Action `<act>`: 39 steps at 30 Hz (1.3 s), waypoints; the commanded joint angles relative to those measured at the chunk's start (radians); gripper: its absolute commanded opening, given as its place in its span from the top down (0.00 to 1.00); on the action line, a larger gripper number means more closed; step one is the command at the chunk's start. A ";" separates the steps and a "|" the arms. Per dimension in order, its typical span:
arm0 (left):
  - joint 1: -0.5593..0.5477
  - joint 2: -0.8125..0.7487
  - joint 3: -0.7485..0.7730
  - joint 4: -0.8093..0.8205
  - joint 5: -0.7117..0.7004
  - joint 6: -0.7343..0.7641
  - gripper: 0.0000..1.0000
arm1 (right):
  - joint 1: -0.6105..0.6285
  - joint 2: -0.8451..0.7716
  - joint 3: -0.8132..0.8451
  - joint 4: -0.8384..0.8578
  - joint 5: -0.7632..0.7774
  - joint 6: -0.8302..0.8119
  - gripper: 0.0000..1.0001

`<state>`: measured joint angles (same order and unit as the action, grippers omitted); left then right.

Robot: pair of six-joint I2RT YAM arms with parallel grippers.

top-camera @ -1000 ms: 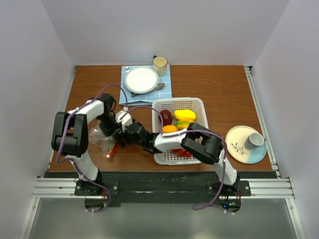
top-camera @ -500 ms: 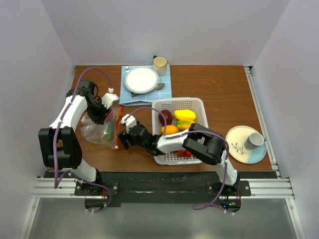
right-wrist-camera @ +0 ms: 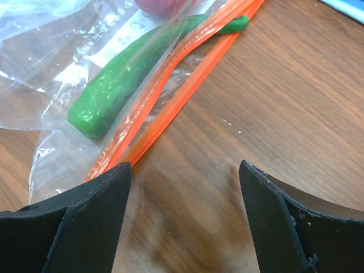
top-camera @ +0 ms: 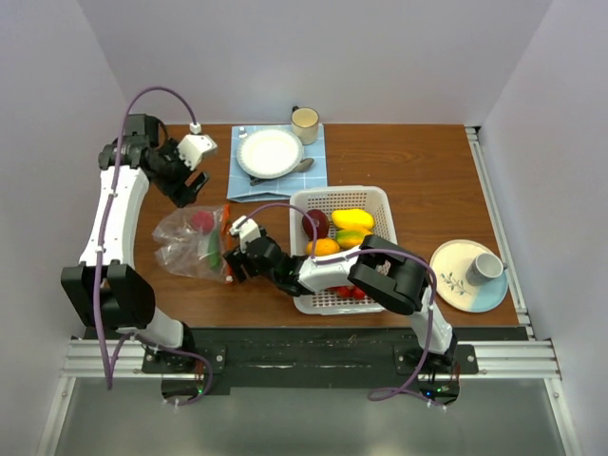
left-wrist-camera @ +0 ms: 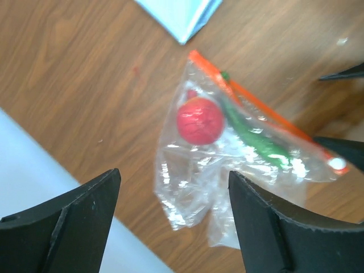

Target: Open the zip-top bag and remove the fake food

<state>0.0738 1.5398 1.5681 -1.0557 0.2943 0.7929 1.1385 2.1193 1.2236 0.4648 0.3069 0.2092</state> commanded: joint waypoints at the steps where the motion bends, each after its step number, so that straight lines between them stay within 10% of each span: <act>1: 0.007 -0.046 -0.107 -0.061 0.156 -0.044 0.19 | -0.002 -0.016 0.036 0.000 0.050 -0.004 0.20; 12: -0.005 -0.027 -0.592 0.167 0.128 -0.023 0.33 | -0.036 -0.018 0.062 -0.035 0.133 0.010 0.20; 39: -0.017 0.132 -0.773 0.528 -0.024 0.201 0.54 | -0.083 0.140 0.255 -0.153 0.106 0.028 0.22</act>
<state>0.0738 1.5963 0.8749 -0.5861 0.3107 0.9062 1.0756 2.2292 1.4158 0.3450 0.3996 0.2203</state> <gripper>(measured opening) 0.498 0.778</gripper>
